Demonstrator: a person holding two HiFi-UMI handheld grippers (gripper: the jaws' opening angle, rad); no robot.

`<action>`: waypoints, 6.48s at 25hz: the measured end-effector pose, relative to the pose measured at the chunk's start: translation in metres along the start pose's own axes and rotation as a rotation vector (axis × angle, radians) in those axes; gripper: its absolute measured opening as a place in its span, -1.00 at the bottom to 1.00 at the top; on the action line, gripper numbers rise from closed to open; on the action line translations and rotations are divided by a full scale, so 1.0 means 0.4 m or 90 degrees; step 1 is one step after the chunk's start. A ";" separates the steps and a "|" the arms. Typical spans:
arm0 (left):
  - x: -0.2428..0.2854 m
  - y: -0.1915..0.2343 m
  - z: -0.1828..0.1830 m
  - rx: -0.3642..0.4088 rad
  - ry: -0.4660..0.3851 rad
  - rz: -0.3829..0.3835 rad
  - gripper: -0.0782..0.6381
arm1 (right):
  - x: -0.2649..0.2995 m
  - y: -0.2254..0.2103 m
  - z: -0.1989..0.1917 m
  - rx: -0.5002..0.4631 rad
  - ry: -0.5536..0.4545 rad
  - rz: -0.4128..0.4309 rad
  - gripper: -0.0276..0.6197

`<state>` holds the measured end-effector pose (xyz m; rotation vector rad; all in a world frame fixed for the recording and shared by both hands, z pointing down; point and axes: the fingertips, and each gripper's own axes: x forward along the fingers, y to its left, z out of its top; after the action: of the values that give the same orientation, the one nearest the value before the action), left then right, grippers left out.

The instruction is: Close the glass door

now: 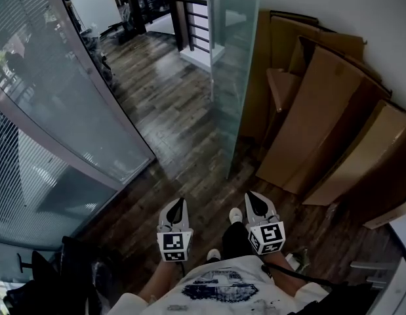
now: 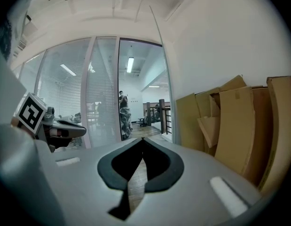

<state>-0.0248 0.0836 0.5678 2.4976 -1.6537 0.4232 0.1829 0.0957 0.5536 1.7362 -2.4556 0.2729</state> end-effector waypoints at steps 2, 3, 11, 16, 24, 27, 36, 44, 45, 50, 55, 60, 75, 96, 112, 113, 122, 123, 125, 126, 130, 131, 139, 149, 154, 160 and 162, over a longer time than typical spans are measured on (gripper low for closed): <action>0.034 -0.002 0.000 -0.002 0.004 0.001 -0.77 | 0.030 -0.022 0.007 -0.003 0.001 0.004 -0.89; 0.054 -0.004 0.003 -0.002 0.005 0.001 -0.77 | 0.045 -0.036 0.011 -0.002 0.001 0.006 -0.89; 0.240 -0.004 0.094 0.001 -0.003 0.012 -0.77 | 0.198 -0.159 0.072 -0.001 -0.006 0.032 -0.89; 0.333 -0.001 0.138 0.005 -0.001 0.030 -0.77 | 0.285 -0.226 0.088 0.008 0.000 0.052 -0.89; 0.439 0.036 0.188 0.001 0.003 0.081 -0.77 | 0.410 -0.303 0.136 0.019 -0.015 0.101 -0.89; 0.480 0.043 0.213 -0.004 -0.004 0.096 -0.77 | 0.453 -0.342 0.149 0.016 -0.015 0.111 -0.89; 0.553 0.030 0.243 -0.009 -0.015 0.140 -0.77 | 0.542 -0.427 0.134 0.008 0.007 0.157 -0.89; 0.521 0.048 0.245 -0.004 -0.002 0.185 -0.77 | 0.599 -0.452 0.115 0.014 0.010 0.201 -0.89; 0.517 0.053 0.245 -0.004 0.000 0.190 -0.78 | 0.607 -0.454 0.116 0.013 0.004 0.208 -0.89; 0.522 0.055 0.250 -0.003 0.005 0.192 -0.77 | 0.639 -0.481 0.131 -0.008 -0.023 0.228 -0.89; 0.555 0.055 0.256 -0.002 0.003 0.179 -0.77 | 0.702 -0.501 0.138 -0.020 -0.020 0.262 -0.89; 0.575 0.069 0.255 -0.004 0.006 0.181 -0.78 | 0.770 -0.519 0.117 -0.030 0.002 0.314 -0.53; 0.606 0.136 0.243 -0.015 0.026 0.186 -0.77 | 0.887 -0.454 0.113 -0.094 0.039 0.481 -0.27; 0.641 0.234 0.203 -0.041 0.035 0.189 -0.77 | 0.931 -0.308 0.127 -0.203 0.061 0.601 -0.45; 0.737 0.389 0.273 -0.084 0.007 0.181 -0.77 | 0.987 -0.203 0.115 -0.184 0.092 0.592 -0.47; 0.743 0.391 0.270 -0.085 0.006 0.176 -0.77 | 0.991 -0.195 0.117 -0.181 0.088 0.590 -0.47; 0.769 0.430 0.255 -0.080 0.000 0.163 -0.77 | 1.034 -0.118 0.121 -0.180 0.082 0.573 -0.46; 0.768 0.436 0.251 -0.081 -0.002 0.162 -0.77 | 1.036 -0.110 0.124 -0.182 0.081 0.571 -0.46; 0.761 0.449 0.251 -0.084 -0.007 0.164 -0.77 | 1.042 -0.095 0.129 -0.184 0.079 0.565 -0.46; 0.757 0.456 0.256 -0.087 -0.012 0.166 -0.77 | 1.046 -0.090 0.131 -0.186 0.077 0.561 -0.46; 0.737 0.485 0.243 -0.104 -0.014 0.181 -0.77 | 1.068 -0.068 0.126 -0.200 0.075 0.550 -0.46; 0.731 0.495 0.227 -0.106 -0.012 0.185 -0.77 | 1.073 -0.061 0.125 -0.203 0.075 0.548 -0.46; 0.649 0.585 0.200 -0.126 -0.026 0.239 -0.77 | 1.118 0.002 0.142 -0.222 0.067 0.539 -0.47; 0.543 0.675 0.114 -0.177 -0.015 0.313 -0.77 | 1.200 0.092 0.143 -0.222 0.069 0.507 -0.47; 0.508 0.705 0.115 -0.175 -0.016 0.334 -0.77 | 1.247 0.149 0.151 -0.221 0.062 0.482 -0.47; 0.481 0.739 0.101 -0.176 -0.003 0.363 -0.77 | 1.297 0.199 0.158 -0.217 0.058 0.467 -0.47; 0.466 0.753 0.102 -0.175 -0.003 0.374 -0.77 | 1.315 0.222 0.162 -0.217 0.055 0.463 -0.47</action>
<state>-0.2258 -0.2110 0.5668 1.7963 -2.2551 0.2154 -0.0761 -0.3737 0.5902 0.6509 -2.7578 -0.0160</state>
